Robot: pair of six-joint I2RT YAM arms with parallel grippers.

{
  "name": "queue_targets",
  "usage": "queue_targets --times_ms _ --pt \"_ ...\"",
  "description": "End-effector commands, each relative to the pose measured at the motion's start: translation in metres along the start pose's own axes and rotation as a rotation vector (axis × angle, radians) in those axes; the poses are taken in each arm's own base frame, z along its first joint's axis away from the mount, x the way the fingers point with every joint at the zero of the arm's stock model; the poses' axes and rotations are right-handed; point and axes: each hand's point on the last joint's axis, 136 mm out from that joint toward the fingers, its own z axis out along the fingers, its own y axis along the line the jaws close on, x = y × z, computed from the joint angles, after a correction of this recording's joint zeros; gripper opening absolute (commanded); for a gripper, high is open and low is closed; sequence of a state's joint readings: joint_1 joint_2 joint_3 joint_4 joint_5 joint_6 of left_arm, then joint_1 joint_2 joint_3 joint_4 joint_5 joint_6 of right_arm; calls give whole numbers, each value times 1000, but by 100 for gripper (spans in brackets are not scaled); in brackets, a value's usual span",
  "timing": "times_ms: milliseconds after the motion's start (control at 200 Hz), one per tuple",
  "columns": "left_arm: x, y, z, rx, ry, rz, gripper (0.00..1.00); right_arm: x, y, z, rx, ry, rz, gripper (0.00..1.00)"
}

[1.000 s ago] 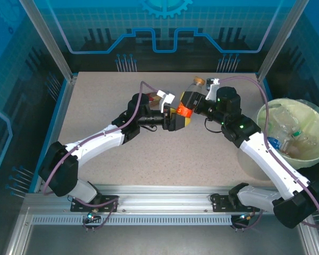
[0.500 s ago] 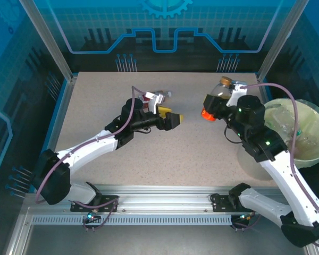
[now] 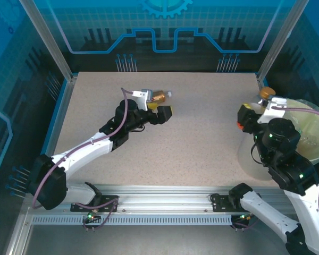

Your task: Put the plastic bottles in the bin

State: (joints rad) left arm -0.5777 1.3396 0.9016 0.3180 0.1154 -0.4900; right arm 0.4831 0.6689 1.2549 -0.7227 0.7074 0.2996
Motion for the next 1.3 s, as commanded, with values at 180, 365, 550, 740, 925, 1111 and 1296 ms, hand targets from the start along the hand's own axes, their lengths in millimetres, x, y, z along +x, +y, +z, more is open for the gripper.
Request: queue_targets --times_ms 180,365,550,740,925,1111,1296 --pt "-6 10 0 -40 -22 -46 99 -20 -76 -22 440 -24 -180 37" --pt "-9 12 2 -50 -24 -66 99 -22 -100 -25 653 24 -307 37" --pt "-12 15 4 -68 -14 -79 99 -5 -132 -30 744 155 -246 33" --pt "-28 16 1 -86 -45 -80 99 27 -164 -24 812 416 -152 37" --pt "-33 17 0 -92 -52 -91 99 63 -182 -15 787 591 27 44" --pt "-31 20 -1 -104 -46 -101 99 89 -210 -11 861 757 109 83" --pt "-30 22 -2 -113 -48 -105 99 83 -222 -5 922 728 105 100"
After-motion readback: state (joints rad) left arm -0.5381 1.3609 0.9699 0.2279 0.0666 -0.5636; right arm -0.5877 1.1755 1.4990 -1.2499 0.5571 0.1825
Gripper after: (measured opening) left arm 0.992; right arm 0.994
